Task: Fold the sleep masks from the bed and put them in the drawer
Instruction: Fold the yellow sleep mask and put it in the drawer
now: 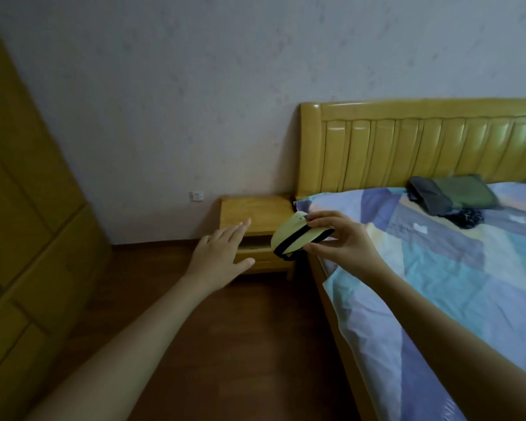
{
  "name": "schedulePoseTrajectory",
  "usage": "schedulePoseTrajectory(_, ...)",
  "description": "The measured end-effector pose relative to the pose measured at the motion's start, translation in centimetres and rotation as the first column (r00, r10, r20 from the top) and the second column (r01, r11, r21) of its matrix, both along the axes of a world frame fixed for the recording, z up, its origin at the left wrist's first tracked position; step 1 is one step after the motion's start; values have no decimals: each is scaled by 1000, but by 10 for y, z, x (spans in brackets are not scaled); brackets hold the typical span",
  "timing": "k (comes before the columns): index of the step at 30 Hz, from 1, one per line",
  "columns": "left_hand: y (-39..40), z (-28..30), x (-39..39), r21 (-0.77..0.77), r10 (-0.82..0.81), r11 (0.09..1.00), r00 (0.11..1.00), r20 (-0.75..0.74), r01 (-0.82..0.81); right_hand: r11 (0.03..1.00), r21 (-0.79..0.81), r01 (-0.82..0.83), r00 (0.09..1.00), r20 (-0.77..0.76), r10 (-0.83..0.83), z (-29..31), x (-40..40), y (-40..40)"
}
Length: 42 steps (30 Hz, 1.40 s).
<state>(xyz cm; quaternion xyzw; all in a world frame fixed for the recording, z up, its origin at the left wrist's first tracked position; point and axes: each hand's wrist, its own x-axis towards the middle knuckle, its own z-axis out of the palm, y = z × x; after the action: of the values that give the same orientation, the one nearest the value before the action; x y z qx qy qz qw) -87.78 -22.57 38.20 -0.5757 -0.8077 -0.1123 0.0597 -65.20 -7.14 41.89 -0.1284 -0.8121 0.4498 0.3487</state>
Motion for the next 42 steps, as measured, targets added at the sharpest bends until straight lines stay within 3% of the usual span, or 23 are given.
schedulePoseTrajectory(7,144,-73,-94,-25,66,998,958,280,-62,994,-105,33,994,107,-22,-66,-108,149)
schedulePoseTrajectory(12,224,-134,-166,-27,115,993,835,539,-119,987,-159,26,983,184,3,-132,-203,237)
schedulePoseTrajectory(27,425,-353,-352,-276,163,961,872,462,-33,937,-315,151,871,490,24,-388,-412,414)
schedulePoseTrajectory(35,449,-490,-397,-369,228,928,862,452,-51,840,-466,279,830,557,33,-529,-470,449)
schedulePoseTrajectory(42,458,-548,-428,-422,307,904,783,541,-63,807,-527,266,789,600,132,-601,-526,447)
